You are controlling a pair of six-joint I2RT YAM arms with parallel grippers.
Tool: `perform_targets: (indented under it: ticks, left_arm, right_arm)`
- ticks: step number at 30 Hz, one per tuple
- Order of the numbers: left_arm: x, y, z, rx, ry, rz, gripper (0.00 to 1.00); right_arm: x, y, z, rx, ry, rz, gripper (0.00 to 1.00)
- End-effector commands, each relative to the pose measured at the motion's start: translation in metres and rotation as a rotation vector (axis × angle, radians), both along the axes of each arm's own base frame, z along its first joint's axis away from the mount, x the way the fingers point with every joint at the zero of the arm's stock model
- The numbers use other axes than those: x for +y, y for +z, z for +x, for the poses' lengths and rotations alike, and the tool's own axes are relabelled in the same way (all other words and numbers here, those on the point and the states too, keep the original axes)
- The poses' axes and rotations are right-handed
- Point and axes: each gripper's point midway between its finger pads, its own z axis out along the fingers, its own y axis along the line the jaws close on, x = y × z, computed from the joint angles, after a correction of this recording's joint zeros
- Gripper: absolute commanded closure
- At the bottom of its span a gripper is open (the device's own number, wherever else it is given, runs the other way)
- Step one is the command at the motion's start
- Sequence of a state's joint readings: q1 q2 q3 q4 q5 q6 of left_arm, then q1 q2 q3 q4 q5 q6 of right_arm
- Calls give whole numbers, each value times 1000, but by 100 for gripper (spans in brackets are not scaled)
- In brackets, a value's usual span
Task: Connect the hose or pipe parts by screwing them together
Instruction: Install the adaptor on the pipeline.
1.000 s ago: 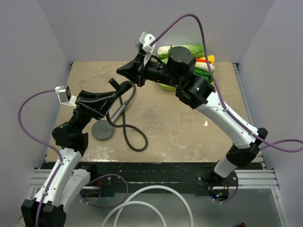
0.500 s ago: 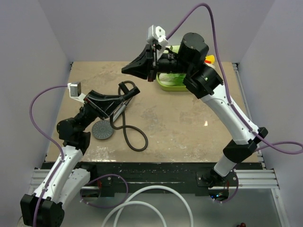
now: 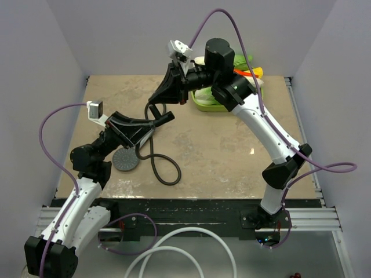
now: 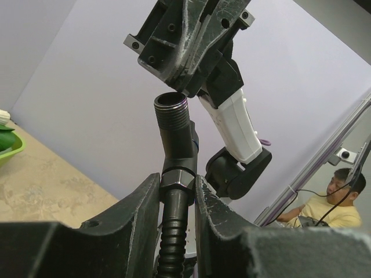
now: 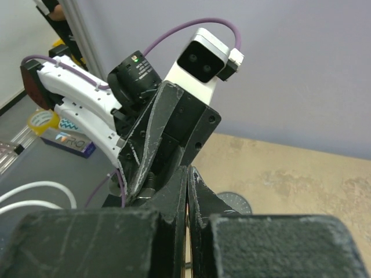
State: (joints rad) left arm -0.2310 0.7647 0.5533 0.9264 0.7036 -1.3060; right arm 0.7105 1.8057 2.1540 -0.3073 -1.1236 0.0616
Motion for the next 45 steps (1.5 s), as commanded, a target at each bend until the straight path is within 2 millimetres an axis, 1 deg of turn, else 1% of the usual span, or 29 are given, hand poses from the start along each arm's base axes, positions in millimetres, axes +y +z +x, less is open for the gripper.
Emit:
perform_targets:
  ticks: [1, 3, 4, 5, 7, 8, 9, 14, 19, 24, 25, 31, 37, 42, 45]
  left_arm:
    - [3, 25, -13, -76, -12, -44, 100]
    - [3, 24, -13, -74, -14, -44, 100]
    - [3, 25, -13, -75, -13, -43, 100]
    - [3, 24, -12, -71, -12, -43, 100]
    - [3, 23, -11, -67, -8, -46, 100]
    - [3, 23, -11, -66, -8, -46, 100]
    - [3, 22, -10, -62, -8, -47, 100]
    - [4, 24, -11, -68, -5, -50, 100]
    - [4, 24, -10, -68, 1, -52, 100]
    - [4, 26, -10, -67, 1, -55, 100]
    - [4, 26, -10, -69, 1, -55, 100]
    - [3, 28, -9, -69, -2, -52, 100]
    - [4, 37, -12, -94, -5, -60, 100]
    - [4, 46, -20, -131, -20, -64, 100]
    - [5, 53, -26, -157, -27, -69, 100]
  right_arm:
    - [-12, 19, -19, -27, 53, 31, 100]
    - [-13, 20, -15, -42, 27, 37, 100]
    - [-15, 24, -17, -55, 25, 48, 100]
    - [-14, 25, -13, -55, -2, 54, 100]
    - [-17, 36, -18, -73, 9, 90, 100]
    - [-18, 34, -23, -62, 35, 94, 100]
    - [-19, 41, -27, -66, 56, 122, 100]
    - [-20, 34, -32, -49, 92, 108, 100]
    - [-20, 32, -34, -47, 109, 99, 100]
    - [-16, 17, -27, -38, 91, 32, 100]
    - [-12, 9, -22, -29, 83, 13, 100]
    - [-10, -6, -12, -38, 45, -28, 100]
    - [-8, -24, -3, -31, 5, -77, 100]
    - [-7, -38, 7, -28, -27, -113, 100]
    - [-7, -47, 8, -15, -22, -127, 100]
